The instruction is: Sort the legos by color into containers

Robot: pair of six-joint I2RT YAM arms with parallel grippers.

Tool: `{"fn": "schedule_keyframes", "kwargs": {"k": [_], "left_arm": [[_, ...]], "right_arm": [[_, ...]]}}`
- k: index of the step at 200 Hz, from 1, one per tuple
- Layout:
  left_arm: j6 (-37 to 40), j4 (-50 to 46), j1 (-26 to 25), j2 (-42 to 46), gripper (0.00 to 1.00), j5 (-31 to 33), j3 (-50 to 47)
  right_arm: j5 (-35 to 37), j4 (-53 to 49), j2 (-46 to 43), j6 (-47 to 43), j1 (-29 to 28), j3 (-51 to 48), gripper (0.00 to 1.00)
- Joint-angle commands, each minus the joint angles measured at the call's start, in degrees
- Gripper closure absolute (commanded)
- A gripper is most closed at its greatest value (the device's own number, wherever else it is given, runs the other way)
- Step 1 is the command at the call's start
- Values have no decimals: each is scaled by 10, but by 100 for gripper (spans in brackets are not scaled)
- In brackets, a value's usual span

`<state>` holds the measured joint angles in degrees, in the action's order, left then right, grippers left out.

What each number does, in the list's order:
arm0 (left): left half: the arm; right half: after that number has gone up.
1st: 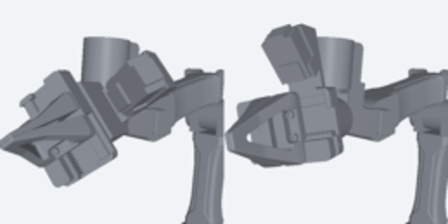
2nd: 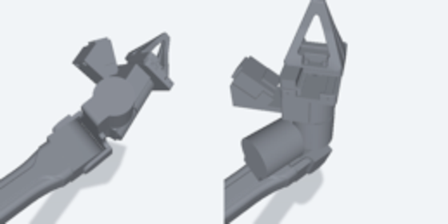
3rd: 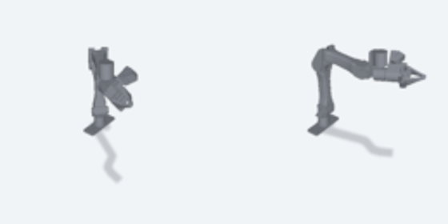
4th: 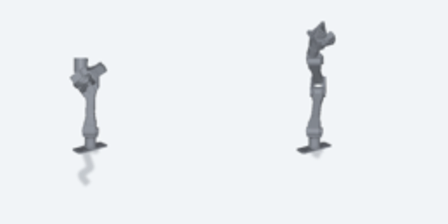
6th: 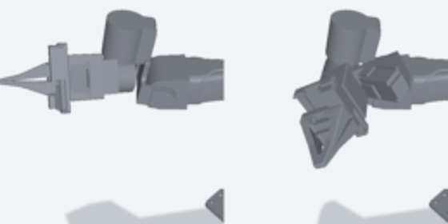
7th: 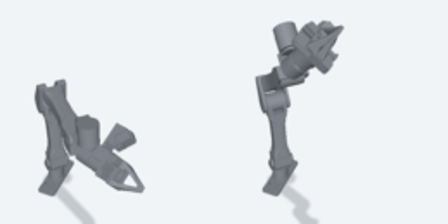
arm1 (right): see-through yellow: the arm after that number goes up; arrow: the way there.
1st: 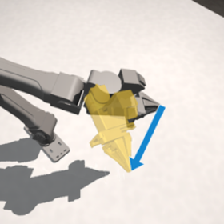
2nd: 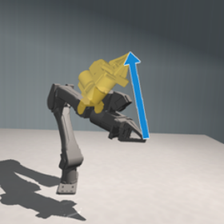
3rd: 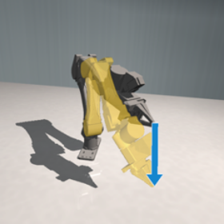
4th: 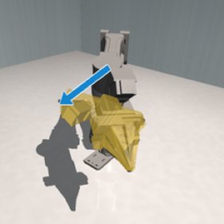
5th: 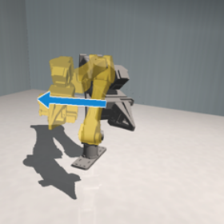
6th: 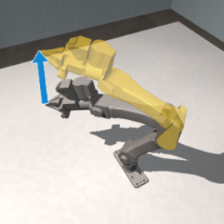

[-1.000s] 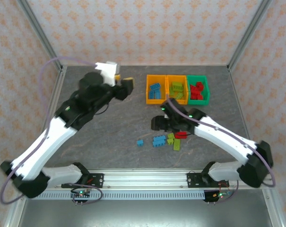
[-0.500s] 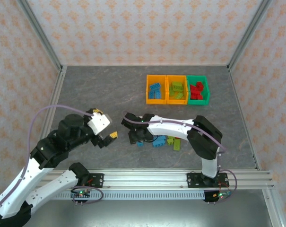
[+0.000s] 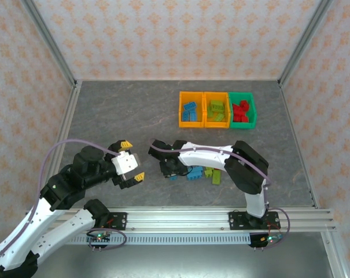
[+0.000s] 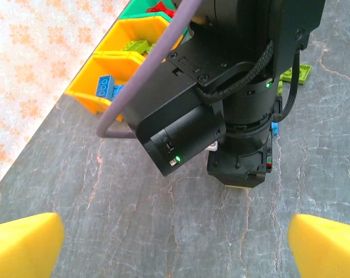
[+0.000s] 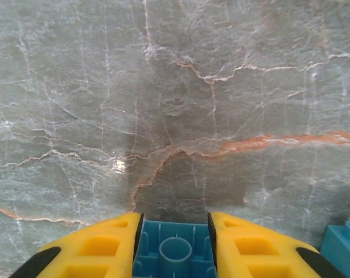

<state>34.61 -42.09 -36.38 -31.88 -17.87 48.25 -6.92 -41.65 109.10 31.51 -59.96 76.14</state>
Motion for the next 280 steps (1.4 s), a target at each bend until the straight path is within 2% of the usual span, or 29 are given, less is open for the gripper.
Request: {"fn": "schedule_keyframes", "kwargs": {"k": [1,32,60,88,130,152,163,172,199,235,257,280], "left_arm": [[14,25,-2,2,0,-17,-8],[12,32,-1,-2,0,-26,-13],[3,52,1,-5,0,-27,-25],[-9,70,9,-5,0,-30,-39],[-18,80,17,-6,0,-32,-49],[-21,77,18,-6,0,-26,-50],[-22,79,19,-4,0,-25,-52],[-24,80,18,-3,0,-25,-54],[-24,81,19,-10,0,-32,-54],[-28,79,19,-16,0,-30,-54],[-30,78,19,-21,0,-28,-55],[-31,79,21,-36,0,-34,-52]], "right_arm": [[50,-21,-76,9,8,0,73],[104,-5,-136,-13,57,6,74],[178,9,-132,-73,131,53,74],[226,39,-61,-148,209,132,74],[199,36,105,-193,290,314,74],[202,-23,166,-199,303,417,63],[198,-48,172,-202,303,447,47],[189,-55,164,-204,303,452,40],[168,-53,84,-196,303,401,38],[117,-24,-114,-144,292,207,38],[102,6,-248,-109,248,50,37],[145,-18,-333,-32,176,-64,38]]}}
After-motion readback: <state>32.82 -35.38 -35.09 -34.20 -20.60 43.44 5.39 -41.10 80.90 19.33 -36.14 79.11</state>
